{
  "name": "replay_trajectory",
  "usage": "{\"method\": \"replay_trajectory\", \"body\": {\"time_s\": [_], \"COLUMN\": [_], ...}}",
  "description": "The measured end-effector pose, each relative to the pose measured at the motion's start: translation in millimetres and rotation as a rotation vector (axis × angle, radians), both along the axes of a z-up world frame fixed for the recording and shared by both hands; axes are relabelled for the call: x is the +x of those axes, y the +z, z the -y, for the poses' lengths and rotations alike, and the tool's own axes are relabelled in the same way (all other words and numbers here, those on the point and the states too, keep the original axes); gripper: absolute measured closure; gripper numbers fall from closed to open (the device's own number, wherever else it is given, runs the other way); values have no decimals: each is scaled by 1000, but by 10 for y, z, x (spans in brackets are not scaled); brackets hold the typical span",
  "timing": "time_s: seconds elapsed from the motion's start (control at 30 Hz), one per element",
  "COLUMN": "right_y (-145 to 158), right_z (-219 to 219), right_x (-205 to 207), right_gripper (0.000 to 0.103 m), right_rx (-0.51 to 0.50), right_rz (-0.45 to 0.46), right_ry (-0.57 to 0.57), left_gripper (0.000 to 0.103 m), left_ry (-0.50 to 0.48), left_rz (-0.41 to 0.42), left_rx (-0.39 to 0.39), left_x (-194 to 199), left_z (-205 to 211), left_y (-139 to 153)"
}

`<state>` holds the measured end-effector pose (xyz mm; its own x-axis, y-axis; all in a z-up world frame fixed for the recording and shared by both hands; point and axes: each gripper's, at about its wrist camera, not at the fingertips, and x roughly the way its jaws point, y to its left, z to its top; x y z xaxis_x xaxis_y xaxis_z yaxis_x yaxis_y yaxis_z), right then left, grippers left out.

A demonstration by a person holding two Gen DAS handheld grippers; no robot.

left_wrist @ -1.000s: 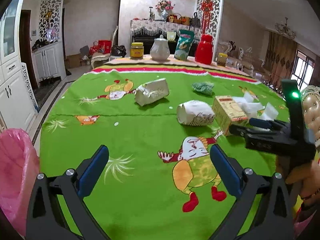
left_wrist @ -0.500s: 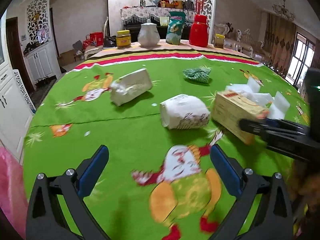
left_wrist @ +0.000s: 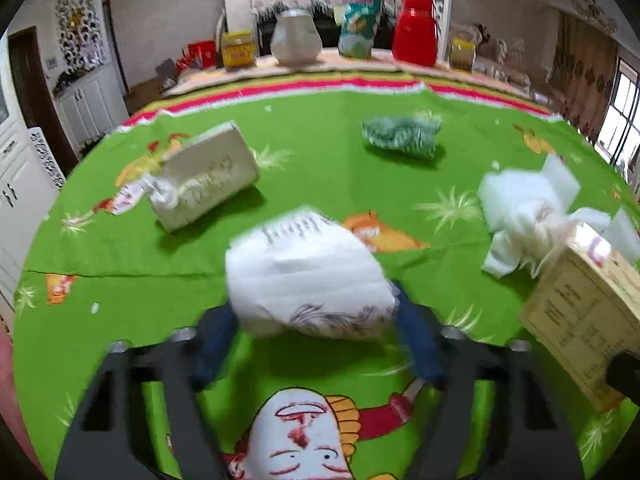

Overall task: Collect trash
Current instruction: 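Grasp the white paper bag with the left tool while the right tool grasps the medicine box, then carry the paper bag and medicine box with both tools over the pink bin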

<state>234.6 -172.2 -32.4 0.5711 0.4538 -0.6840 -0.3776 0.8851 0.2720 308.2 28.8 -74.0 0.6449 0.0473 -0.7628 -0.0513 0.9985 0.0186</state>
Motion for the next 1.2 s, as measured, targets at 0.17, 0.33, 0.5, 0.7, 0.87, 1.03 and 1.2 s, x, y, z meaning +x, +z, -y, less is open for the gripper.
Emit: {"method": "replay_trajectory", "body": {"time_s": [0.17, 0.33, 0.5, 0.7, 0.87, 1.03, 1.2], "right_y": [-163, -256, -266, -357, -270, -221, -148], "right_z": [-65, -199, -277, -323, -346, -299, -237], "right_x": [38, 52, 43, 87, 4, 0, -11], "right_gripper": [51, 37, 33, 54, 54, 54, 54], "right_rx": [-60, -102, -145, -216, -222, -197, -148], "right_rz": [-50, -63, -15, 18, 84, 108, 142], "right_ry": [14, 17, -15, -45, -53, -76, -91], "left_gripper": [39, 39, 39, 39, 39, 39, 39], "left_ry": [-76, -90, -93, -103, -90, -78, -57], "left_rz": [97, 164, 177, 205, 216, 257, 274], "left_rx": [-35, -35, -73, -55, -72, -53, -33], "left_x": [-189, -317, -353, -389, -392, -434, -525], "left_z": [1, -24, -89, -62, -101, -125, -160], "left_y": [129, 218, 242, 281, 281, 344, 496]}}
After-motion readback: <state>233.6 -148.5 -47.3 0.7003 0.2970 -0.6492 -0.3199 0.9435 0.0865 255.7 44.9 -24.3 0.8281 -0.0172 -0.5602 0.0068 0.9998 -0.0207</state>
